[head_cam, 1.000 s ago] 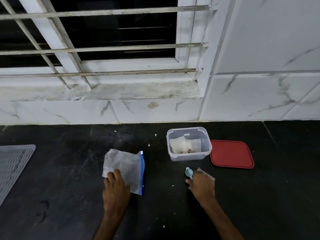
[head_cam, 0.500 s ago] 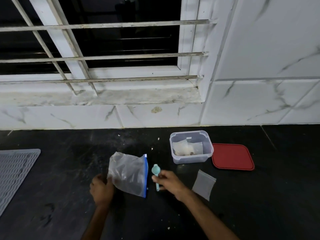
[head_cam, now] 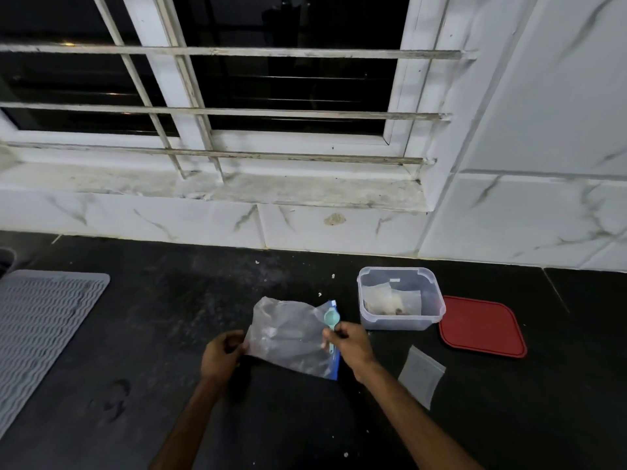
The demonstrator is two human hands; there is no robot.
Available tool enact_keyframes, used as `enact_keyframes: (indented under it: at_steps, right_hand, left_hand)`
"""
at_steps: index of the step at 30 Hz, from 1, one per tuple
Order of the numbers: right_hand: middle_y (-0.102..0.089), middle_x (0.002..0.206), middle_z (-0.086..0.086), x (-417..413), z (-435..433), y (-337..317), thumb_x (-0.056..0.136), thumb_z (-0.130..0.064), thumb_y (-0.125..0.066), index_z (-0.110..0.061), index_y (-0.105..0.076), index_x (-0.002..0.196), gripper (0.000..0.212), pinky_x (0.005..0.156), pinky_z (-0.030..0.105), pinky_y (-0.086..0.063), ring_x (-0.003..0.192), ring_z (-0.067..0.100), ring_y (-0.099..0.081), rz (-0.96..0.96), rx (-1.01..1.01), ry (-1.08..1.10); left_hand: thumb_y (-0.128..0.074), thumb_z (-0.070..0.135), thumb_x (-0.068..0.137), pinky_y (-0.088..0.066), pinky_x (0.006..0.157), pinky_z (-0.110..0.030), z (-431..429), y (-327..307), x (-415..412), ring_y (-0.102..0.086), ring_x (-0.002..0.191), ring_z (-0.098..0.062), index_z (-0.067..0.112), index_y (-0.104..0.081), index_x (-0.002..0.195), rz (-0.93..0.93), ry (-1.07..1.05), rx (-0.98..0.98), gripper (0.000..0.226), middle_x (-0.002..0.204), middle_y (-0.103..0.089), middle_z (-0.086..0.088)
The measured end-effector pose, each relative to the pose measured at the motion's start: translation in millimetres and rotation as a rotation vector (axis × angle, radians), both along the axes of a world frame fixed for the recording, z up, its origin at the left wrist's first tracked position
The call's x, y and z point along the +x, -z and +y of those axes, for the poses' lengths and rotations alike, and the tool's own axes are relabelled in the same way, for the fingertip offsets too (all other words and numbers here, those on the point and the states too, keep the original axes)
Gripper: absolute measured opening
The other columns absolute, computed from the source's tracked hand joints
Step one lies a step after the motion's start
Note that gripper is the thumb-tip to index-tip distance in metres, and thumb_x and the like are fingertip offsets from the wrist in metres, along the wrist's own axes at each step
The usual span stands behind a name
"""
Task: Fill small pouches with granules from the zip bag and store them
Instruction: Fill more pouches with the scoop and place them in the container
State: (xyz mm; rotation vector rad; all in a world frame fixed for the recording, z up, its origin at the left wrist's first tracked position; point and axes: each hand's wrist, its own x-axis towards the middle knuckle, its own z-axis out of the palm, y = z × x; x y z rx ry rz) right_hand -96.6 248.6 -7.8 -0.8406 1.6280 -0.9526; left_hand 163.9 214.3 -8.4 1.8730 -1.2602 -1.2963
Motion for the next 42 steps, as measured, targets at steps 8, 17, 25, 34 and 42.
enact_keyframes:
  at_steps: [8,17,25,34,42]
  right_hand:
    - [-0.072,0.082,0.005,-13,2,-22,0.087,-0.018,-0.069,-0.005,-0.068,0.093,0.014,0.068,0.019,-0.057,0.074,0.011,-0.07,0.124,-0.151,0.009]
    - [-0.068,0.082,0.013,1,4,-105,0.083,-0.027,-0.073,-0.006,-0.071,0.088,0.022,0.073,0.035,-0.054,0.072,0.012,-0.062,0.118,-0.363,-0.414]
    - [-0.075,0.097,0.006,26,24,-174,0.081,-0.012,-0.073,-0.006,-0.074,0.098,0.018,0.086,0.034,-0.056,0.092,0.021,-0.07,-0.252,-0.543,-0.241]
    - [-0.074,0.09,0.008,8,31,-213,0.091,-0.022,-0.055,-0.006,-0.07,0.092,0.023,0.077,0.037,-0.058,0.09,0.023,-0.071,-0.275,-0.757,0.191]
    - [-0.066,0.068,0.01,-5,38,-219,0.089,-0.025,-0.06,-0.008,-0.073,0.094,0.023,0.059,0.032,-0.052,0.059,0.022,-0.059,0.008,-0.703,-0.105]
  left_hand:
    - [-0.057,0.017,0.097,-0.057,0.081,-0.042,14,7,-8,-0.07,0.085,-0.022,0.015,-0.07,0.097,0.091,0.109,0.1,0.013,0.097,-0.073,-0.012]
    - [-0.051,0.02,0.096,-0.051,0.092,-0.054,17,-19,-46,-0.062,0.106,-0.035,0.014,-0.055,0.126,0.666,-0.075,0.291,0.031,0.12,-0.066,-0.015]
    - [-0.045,0.018,0.098,-0.061,0.065,-0.035,23,-27,-68,-0.071,0.081,-0.025,0.008,-0.06,0.119,0.955,-0.26,0.152,0.027,0.103,-0.07,-0.018]
    - [-0.1,0.021,0.023,-0.062,0.061,-0.04,12,-32,-60,-0.075,0.079,-0.028,0.015,-0.065,0.108,1.193,-0.257,0.141,0.092,0.095,-0.076,-0.012]
    - [-0.034,-0.019,0.096,-0.05,0.066,-0.007,16,-49,-70,-0.064,0.068,0.016,0.018,-0.051,0.091,1.044,-0.258,0.094,0.041,0.065,-0.069,0.026]
